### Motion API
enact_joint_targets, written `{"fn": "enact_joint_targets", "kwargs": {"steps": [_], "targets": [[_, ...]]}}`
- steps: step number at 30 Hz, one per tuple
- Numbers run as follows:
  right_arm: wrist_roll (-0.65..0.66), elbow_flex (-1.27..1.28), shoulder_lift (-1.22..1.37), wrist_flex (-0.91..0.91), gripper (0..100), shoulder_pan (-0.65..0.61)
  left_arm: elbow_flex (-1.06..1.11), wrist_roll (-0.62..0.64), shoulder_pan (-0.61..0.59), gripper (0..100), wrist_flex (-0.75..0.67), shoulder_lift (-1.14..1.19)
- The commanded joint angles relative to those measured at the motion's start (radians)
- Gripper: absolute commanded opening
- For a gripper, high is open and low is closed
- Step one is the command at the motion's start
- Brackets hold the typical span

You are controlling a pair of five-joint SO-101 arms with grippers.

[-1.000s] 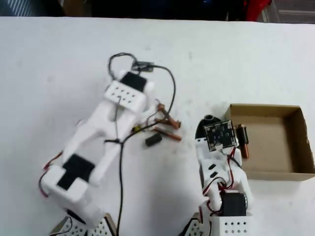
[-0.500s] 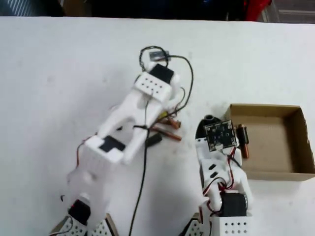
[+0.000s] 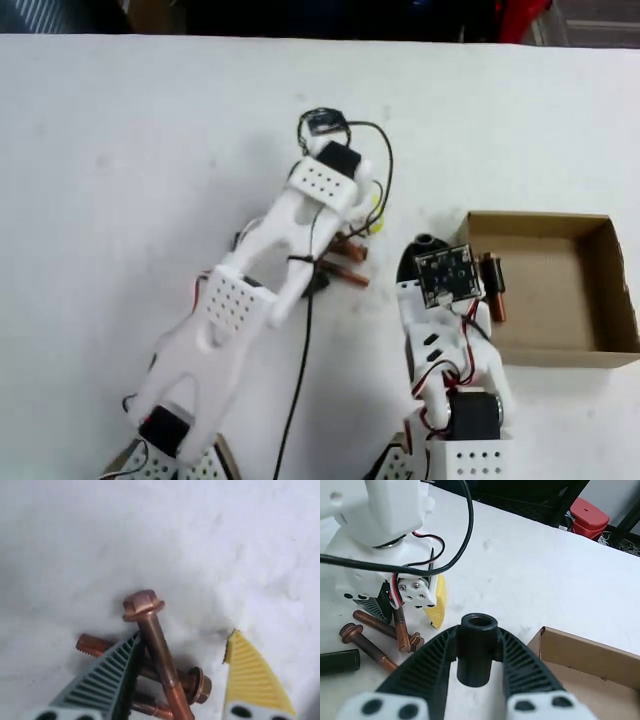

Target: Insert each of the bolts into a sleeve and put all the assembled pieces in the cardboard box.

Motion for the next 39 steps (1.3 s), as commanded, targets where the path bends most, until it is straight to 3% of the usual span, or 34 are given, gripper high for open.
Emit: {"fn": "enact_joint_targets", "kwargs": {"steps": [1,6,9,13,20,27,31,39], "targets": [[0.0,-0.008,-0.015,-0.002,1.6,0.005,-0.115,0.009,-0.024,19,0.011,0.028],[0.0,-0.006,-0.015,-0.002,1.6,0.002,-0.184,0.003,-0.071,1,0.015,0.071],[0.018,0.009,-0.015,-0.007,1.6,0.001,-0.192,0.003,-0.076,5,0.015,0.073],[0.051,0.02,-0.015,-0.008,1.6,-0.001,-0.192,-0.002,-0.076,3,0.017,0.071],[0.054,0.023,-0.015,-0.01,1.6,-0.001,-0.302,-0.215,-0.09,2,0.157,0.051],[0.055,0.023,-0.015,-0.01,1.6,-0.001,-0.353,-0.313,-0.174,2,0.167,-0.016],[0.055,0.023,-0.015,-0.01,1.6,-0.001,-0.244,-0.344,-0.197,2,0.169,-0.085],[0.055,0.023,-0.015,-0.01,1.6,-0.001,0.212,-0.362,-0.197,2,0.152,-0.311]]}}
